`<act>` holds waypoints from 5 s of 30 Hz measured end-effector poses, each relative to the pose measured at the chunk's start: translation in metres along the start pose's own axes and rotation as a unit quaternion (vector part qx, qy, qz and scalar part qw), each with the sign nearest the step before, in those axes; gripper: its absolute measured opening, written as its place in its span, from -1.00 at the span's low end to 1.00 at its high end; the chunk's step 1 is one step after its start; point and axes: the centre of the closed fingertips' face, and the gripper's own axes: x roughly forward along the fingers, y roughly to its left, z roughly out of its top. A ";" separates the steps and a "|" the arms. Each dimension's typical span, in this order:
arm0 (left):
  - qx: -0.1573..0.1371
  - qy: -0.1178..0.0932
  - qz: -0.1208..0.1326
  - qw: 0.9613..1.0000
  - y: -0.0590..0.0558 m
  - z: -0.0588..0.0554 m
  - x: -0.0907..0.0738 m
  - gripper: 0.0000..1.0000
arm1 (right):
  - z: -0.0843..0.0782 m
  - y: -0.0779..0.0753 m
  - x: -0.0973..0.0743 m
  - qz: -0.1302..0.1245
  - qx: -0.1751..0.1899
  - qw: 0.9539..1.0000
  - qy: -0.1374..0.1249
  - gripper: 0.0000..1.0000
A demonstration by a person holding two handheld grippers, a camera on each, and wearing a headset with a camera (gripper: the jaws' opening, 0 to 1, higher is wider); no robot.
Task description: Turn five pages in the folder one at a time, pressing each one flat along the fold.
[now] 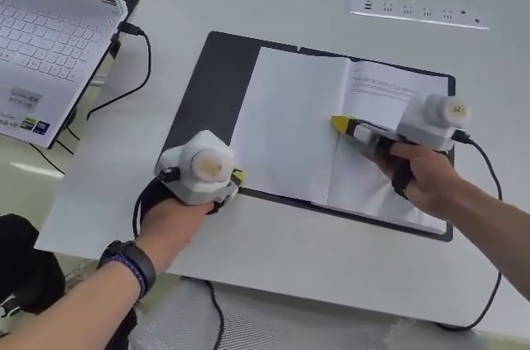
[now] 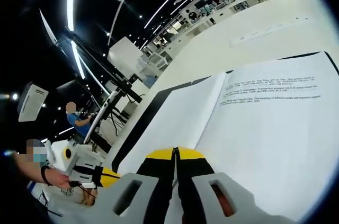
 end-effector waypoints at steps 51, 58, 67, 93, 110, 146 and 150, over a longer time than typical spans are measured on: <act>-0.028 -0.011 0.000 1.000 0.002 0.000 0.000 -1.00 | 0.085 -0.040 0.041 -0.056 0.125 0.981 -0.135 -1.00; -0.025 -0.015 0.002 1.000 0.002 0.000 0.000 -1.00 | 0.095 -0.063 0.051 -0.074 0.135 0.975 -0.162 -1.00; -0.026 -0.017 0.004 1.000 0.003 -0.001 0.001 -1.00 | 0.086 -0.061 0.049 -0.053 0.119 0.981 -0.145 -1.00; -0.048 -0.028 -0.005 0.998 0.000 0.002 -0.002 -1.00 | 0.007 0.017 -0.005 0.015 0.037 0.996 -0.080 -1.00; -0.044 -0.029 -0.005 0.999 -0.002 0.001 -0.002 -1.00 | -0.034 0.041 -0.028 0.036 0.035 0.997 -0.061 -1.00; -0.037 -0.027 -0.014 0.999 -0.001 0.000 -0.002 -1.00 | -0.100 0.059 -0.055 0.036 0.013 0.999 0.008 -1.00; -0.037 -0.026 -0.014 0.999 -0.002 0.000 -0.002 -1.00 | -0.101 0.058 -0.055 0.020 0.021 1.000 0.005 -1.00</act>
